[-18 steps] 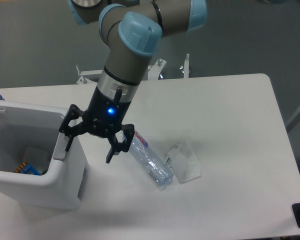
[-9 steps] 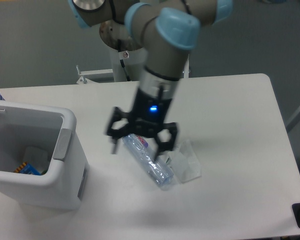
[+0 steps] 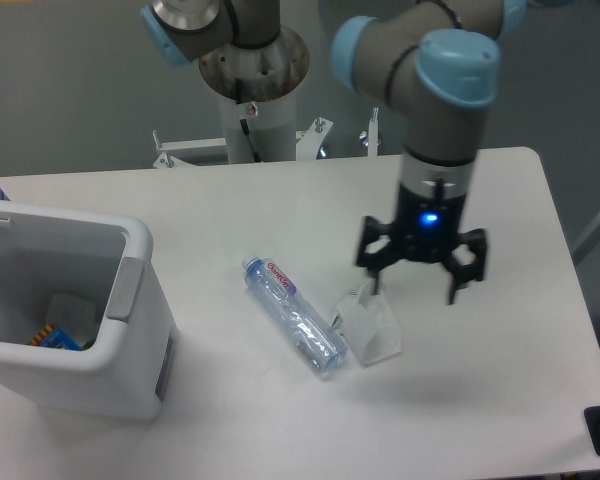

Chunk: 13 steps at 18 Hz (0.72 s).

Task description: Open the trash can

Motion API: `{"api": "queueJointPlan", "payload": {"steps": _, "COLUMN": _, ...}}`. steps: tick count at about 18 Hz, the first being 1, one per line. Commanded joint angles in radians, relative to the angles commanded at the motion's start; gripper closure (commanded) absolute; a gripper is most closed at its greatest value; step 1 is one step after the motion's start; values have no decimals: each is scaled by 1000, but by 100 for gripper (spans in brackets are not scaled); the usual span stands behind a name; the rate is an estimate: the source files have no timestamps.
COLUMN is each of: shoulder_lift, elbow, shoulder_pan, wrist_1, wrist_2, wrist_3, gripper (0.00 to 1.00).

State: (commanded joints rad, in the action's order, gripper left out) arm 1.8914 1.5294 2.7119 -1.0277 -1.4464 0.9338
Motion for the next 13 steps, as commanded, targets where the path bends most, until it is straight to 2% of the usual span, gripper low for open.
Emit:
{"api": "queueJointPlan", "payload": {"steps": 10, "shoulder_lift": 5, "elbow": 3, "shoulder_pan": 15, "wrist_1": 8, "wrist_2": 0, "wrist_3": 213, "gripper": 0}}
{"api": "queueJointPlan", "payload": {"steps": 13, "shoulder_lift": 3, "elbow": 5, "shoulder_pan": 12, "wrist_1": 8, "wrist_2": -23, "wrist_3": 224, "gripper": 0}}
